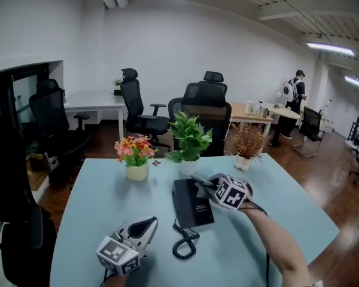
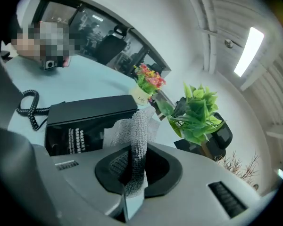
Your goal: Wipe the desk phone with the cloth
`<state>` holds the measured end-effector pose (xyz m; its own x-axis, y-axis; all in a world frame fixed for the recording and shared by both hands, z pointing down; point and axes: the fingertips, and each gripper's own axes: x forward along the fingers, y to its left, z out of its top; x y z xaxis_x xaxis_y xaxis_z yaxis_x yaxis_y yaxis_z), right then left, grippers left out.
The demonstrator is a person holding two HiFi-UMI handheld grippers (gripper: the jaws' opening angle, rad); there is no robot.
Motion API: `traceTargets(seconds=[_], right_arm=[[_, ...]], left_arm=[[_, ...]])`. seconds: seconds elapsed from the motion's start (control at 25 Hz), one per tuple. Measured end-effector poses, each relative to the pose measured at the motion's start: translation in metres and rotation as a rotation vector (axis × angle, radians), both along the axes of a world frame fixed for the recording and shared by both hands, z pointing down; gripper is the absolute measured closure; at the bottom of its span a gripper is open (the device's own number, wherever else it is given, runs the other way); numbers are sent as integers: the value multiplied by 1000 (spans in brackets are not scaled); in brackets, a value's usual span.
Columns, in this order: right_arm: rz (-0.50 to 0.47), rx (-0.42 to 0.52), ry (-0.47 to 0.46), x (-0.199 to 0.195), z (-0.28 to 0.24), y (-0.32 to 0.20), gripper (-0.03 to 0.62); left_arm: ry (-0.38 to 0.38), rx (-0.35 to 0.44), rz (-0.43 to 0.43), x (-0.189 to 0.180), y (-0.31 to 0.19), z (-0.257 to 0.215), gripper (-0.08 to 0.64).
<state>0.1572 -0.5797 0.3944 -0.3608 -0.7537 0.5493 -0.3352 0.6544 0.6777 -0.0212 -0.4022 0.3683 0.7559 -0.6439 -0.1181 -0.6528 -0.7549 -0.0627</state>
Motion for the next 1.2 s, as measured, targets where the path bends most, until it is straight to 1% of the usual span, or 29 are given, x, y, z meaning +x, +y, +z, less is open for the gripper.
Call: traceTargets(seconds=[0.08, 0.24, 0.32, 0.44, 0.56, 0.6, 0.64, 0.68, 0.72, 0.88, 0.92, 1.0, 1.08, 1.12, 1.2], right_arm=[[-38, 3, 94, 1, 11, 24, 598], [-142, 16, 316, -1, 36, 79, 598], [-188, 18, 403, -1, 49, 105, 598], [-245, -18, 482, 0, 68, 142, 598], [-299, -125, 518, 4, 84, 173, 597], [-301, -144, 509, 6, 85, 176, 597], [-293, -147, 480, 7, 82, 174, 597], [-277, -138, 430, 6, 75, 167, 597], [-253, -120, 358, 5, 64, 156, 597], [-109, -8, 4, -2, 6, 84, 597], [-72, 15, -68, -4, -6, 66, 597], [-2, 43, -180, -7, -22, 33, 597], [57, 59, -251, -10, -31, 3, 597], [81, 62, -268, -10, -33, -9, 597], [110, 56, -265, -11, -30, -28, 597]], left_arm=[[1, 1, 6, 1, 1, 1, 551], [11, -3, 10, 1, 1, 1, 551], [14, -3, 11, 2, 0, 1, 551], [4, 2, 8, 1, 2, 0, 551], [2, 1, 8, 1, 5, -1, 551], [2, 0, 9, 1, 6, -1, 551], [3, 0, 10, 1, 6, -1, 551], [5, 0, 12, 1, 6, -1, 551], [7, 1, 11, 1, 6, -2, 551], [14, -3, 8, 1, 6, -1, 551], [15, -3, 9, 1, 6, -1, 551], [13, 0, 12, 1, 5, 1, 551], [10, 2, 13, 1, 4, 3, 551], [10, 2, 12, 1, 3, 2, 551], [12, 2, 9, 2, 2, 2, 551]])
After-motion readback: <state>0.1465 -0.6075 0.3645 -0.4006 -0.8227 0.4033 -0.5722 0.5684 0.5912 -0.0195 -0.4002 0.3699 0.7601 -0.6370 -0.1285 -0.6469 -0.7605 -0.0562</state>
